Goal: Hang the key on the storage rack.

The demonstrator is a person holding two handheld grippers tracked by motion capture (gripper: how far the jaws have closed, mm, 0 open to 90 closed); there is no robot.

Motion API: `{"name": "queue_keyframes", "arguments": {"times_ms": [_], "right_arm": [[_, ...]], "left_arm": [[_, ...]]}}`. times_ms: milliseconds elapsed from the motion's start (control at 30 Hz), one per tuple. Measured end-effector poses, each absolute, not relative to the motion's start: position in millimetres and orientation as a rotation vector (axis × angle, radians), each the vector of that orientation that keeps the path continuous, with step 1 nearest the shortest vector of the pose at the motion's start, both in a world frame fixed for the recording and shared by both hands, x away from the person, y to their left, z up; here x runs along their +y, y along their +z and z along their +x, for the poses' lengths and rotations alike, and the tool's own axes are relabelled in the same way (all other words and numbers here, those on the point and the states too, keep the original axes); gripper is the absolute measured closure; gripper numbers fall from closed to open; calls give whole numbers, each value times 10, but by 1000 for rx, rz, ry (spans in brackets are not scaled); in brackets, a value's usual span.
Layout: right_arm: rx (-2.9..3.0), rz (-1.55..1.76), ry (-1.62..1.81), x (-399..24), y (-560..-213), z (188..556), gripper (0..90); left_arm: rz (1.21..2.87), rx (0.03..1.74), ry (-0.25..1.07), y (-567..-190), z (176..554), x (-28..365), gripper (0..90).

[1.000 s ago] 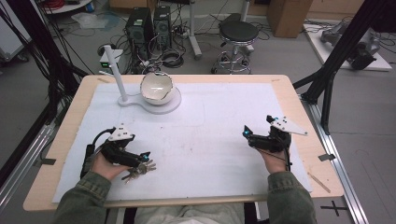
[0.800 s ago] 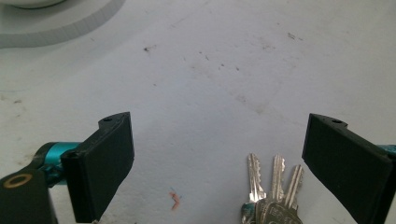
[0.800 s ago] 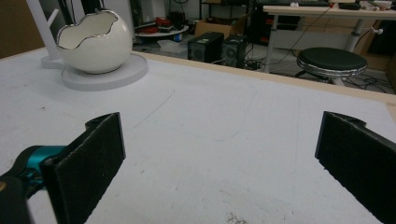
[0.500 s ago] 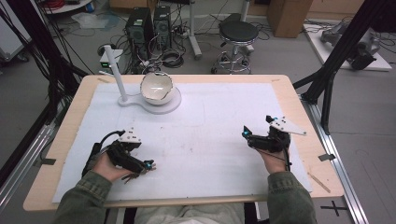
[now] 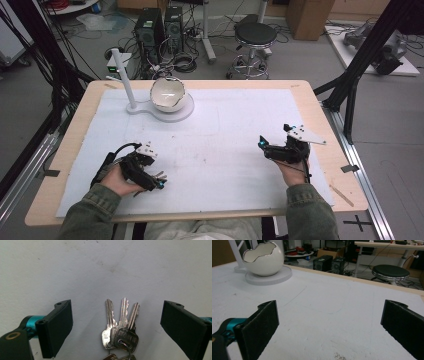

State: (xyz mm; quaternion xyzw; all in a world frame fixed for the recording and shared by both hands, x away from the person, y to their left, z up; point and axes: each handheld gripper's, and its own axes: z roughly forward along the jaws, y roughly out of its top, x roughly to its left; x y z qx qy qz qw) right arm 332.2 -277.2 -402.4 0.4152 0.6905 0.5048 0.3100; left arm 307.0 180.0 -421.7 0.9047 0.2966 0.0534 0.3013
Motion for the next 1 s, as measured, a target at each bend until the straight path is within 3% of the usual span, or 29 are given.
{"name": "queue_keyframes", "arguments": {"times_ms": [367,567,633,800,867,1000], "right_arm": [[1815,1095,1339,-2779,-4023,3323,5],[1816,1096,1335,-2777,-4023,3322,5],[1817,1098,1334,-2773,-4025,3322,4],[1823,1097,1329,-2765,-4028,3324,5],[1826,1099,1326,-2760,-4028,3321,5],[1825,1090,1325,-2762,-4026,3318,5]], "left_arm": [[2483,810,22,-4258,3083,1759,199],[2509,800,87,-4251,3066,1729,255],[2526,801,162,-4241,3052,1727,359],[2533,753,171,-4227,3033,1716,598],[2530,708,159,-4222,3025,1713,796],[2534,678,162,-4221,3028,1723,803]]}}
